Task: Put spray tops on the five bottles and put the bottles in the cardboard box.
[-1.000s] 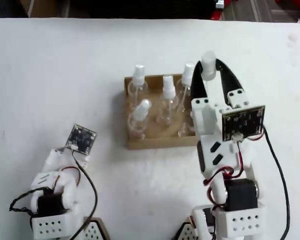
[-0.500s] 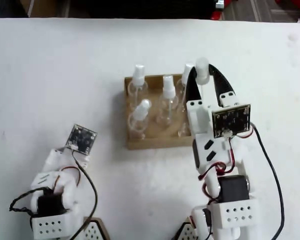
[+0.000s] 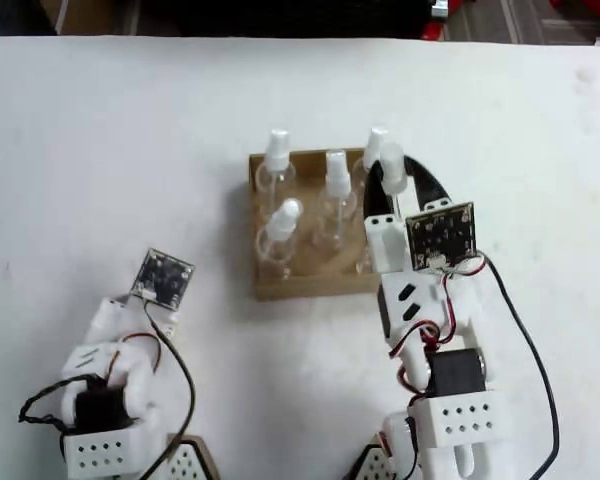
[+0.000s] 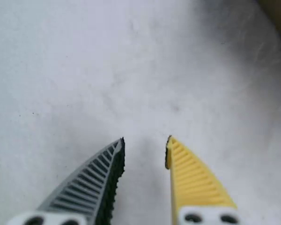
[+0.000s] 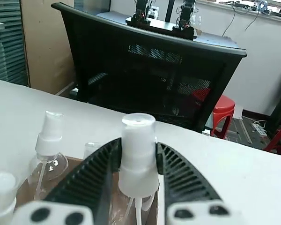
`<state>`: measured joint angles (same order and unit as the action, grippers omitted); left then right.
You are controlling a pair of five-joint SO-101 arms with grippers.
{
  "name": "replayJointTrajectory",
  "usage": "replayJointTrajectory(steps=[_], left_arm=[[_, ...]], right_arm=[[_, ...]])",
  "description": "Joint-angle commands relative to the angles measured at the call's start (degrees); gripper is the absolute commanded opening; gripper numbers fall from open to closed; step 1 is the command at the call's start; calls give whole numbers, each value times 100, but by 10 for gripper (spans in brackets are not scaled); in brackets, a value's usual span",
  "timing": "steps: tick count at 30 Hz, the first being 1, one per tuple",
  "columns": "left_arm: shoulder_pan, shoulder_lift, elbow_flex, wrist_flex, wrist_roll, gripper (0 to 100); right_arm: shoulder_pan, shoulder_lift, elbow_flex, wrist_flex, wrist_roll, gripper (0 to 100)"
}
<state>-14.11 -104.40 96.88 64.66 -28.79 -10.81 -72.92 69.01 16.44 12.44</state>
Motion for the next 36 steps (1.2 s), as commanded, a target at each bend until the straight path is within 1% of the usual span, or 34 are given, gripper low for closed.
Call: replayJointTrajectory(steps=[1,3,7,9,23,25,29,31,33,36], left_arm=[[-57,-31,9,44,-53,136],[-57,-31,9,44,-53,136],[-57,-31,9,44,-53,136],[-57,-31,9,44,-53,136],[-57,-31,9,44,-53,136],[-57,-31,9,44,-53,136],[-57,-31,9,44,-53,136],[-57,-31,9,44,-53,137],[-57,-31,9,44,-53,137],[-57,-31,9,44,-53,137]], right_arm=[[-57,-66,123,-145,0,15],[-57,-66,202,-154,-70,15],[-4,-66,308,-154,-853,15],[-4,-66,378,-154,-1064,15],[-4,-75,589,-145,-1046,17],[-13,-75,633,-101,-1046,53],[-13,-127,686,-101,-1073,188],[-22,-277,686,-101,-1090,239],[-13,-497,686,-92,-1090,251],[-22,-927,677,31,-1055,236]])
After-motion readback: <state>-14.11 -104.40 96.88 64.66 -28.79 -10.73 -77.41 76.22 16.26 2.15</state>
